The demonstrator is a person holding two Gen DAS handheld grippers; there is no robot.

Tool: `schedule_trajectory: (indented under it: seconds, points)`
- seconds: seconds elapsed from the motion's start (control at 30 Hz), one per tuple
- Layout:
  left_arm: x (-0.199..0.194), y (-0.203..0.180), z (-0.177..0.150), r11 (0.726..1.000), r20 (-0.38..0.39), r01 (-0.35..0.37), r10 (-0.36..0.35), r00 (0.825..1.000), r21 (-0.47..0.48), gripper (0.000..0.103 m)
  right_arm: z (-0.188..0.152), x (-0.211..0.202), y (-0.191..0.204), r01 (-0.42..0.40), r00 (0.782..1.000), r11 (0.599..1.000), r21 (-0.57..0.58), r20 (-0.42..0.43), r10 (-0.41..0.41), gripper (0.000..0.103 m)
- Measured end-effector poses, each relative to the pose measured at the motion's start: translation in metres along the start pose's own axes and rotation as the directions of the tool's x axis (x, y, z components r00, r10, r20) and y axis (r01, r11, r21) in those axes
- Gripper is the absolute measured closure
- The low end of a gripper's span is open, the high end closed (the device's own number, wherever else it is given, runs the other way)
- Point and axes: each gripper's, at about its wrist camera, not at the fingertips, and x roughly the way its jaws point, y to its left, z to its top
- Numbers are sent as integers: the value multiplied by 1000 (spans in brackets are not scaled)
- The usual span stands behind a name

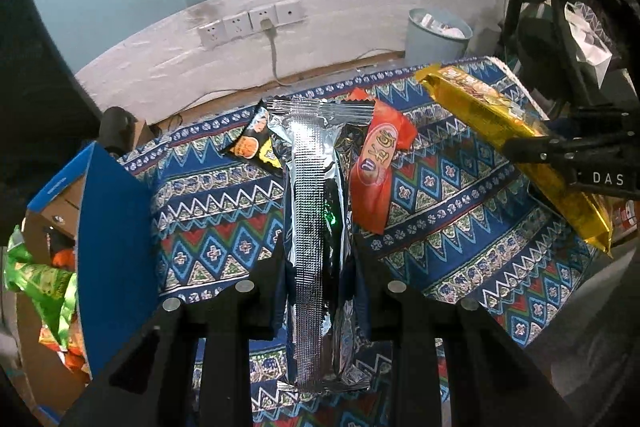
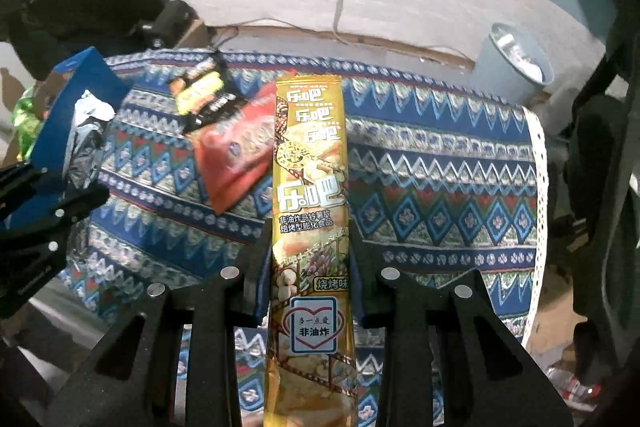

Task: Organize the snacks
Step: 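Carry the yellow bar bag and silver packet over the cardboard box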

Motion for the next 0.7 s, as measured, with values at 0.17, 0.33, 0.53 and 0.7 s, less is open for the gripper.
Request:
schedule_trajectory:
  seconds: [0.17,0.33,0.53,0.7]
  points:
    - [-14,5,-1,1000,18,-11,11,1000,-12,75,7,-15,18,-35,999,999,-28,33,36,73]
    - [-30,10,-3,999,52,-44,43,998,2,75,16,-24,36,-77,995,996,-51,51,80,73]
    - [-44,25,-5,998,67,-51,53,996,-26,75,29,-28,61,-117,991,990,-82,62,122,73]
    - [-55,46,-9,996,80,-52,57,995,-70,75,41,-28,87,-152,985,982,-113,64,160,73]
